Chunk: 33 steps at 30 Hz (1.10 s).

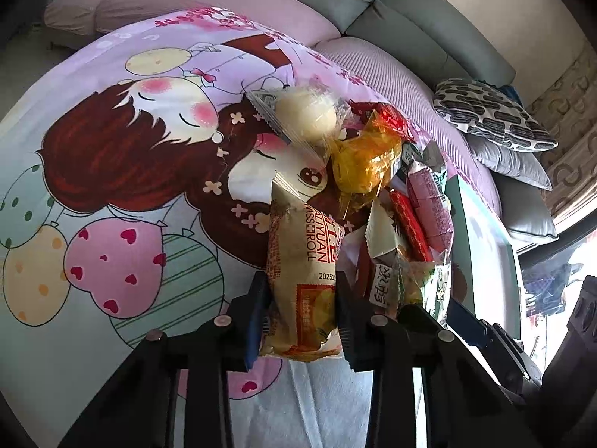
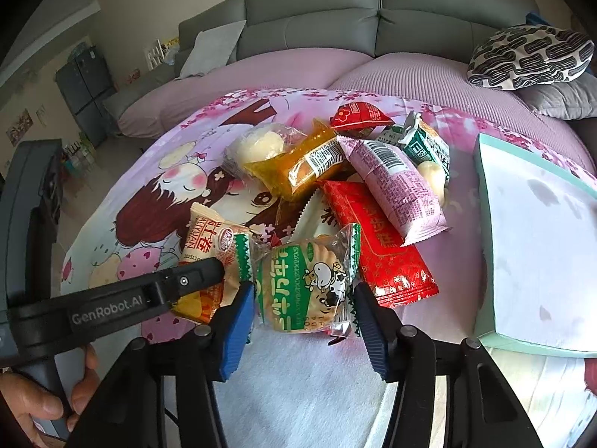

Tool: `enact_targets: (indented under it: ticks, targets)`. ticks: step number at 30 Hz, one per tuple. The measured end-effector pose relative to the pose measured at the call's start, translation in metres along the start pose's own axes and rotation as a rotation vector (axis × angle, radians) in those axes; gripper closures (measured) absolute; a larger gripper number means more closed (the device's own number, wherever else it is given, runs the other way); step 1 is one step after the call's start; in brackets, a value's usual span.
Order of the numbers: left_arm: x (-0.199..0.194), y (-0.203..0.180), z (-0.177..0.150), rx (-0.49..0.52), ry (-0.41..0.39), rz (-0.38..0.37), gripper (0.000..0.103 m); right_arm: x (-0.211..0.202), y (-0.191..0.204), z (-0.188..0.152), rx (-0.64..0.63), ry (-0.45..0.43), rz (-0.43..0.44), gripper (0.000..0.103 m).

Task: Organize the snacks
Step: 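Carry both packets into the white tray and open both grippers to release them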

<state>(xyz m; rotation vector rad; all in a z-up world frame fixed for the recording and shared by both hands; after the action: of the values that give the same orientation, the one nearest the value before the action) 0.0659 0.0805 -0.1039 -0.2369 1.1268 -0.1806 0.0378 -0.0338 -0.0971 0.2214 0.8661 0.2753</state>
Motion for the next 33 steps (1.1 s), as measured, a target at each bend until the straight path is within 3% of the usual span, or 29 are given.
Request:
enact_targets:
  ticks: [13,18,33]
  targets:
    - [-0.021,-0.008,0.011,-0.003,-0.062,0.009,0.067,-0.029,0.003,0.016,0.004,-0.091,0.016,0.046]
    - [-0.028,-0.032,0.019,0.037,-0.081,-0.001,0.067,-0.04,-0.01,0.021,0.019,-0.119,-0.004,0.046]
    - [-0.052,-0.162,0.029,0.265,-0.15,-0.138,0.067,-0.11,-0.148,0.034,0.258,-0.271,-0.282,0.046]
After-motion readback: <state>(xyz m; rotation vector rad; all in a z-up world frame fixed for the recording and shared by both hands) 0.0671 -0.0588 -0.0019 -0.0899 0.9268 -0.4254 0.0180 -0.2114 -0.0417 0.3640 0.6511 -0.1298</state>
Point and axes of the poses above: each gripper's, at about its wrist camera, not at the fingertips, and x roughly the way its jaws point, y to its left, z to its top, the point moved 8 cm from there along x, roughly the way its jaws point, and after that the axes turned 11 degrees about z, right-handed, at the moved point
